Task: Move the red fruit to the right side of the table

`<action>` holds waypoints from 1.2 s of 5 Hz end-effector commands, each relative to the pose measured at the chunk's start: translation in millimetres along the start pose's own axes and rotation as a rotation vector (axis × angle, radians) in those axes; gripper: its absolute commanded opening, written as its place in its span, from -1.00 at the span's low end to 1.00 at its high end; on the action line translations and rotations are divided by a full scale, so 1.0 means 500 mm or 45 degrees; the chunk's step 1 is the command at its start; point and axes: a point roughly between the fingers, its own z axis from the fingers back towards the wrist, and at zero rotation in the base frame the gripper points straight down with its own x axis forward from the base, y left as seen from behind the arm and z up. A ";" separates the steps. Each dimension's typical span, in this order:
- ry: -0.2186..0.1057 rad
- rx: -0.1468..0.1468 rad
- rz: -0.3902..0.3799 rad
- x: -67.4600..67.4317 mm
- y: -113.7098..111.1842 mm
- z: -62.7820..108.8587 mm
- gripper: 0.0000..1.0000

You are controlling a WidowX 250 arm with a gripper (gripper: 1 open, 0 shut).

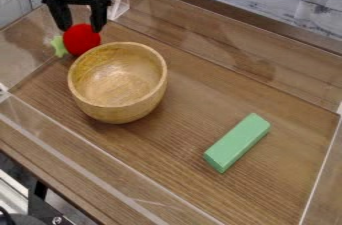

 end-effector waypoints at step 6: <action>-0.120 -0.003 0.034 0.045 0.022 0.016 1.00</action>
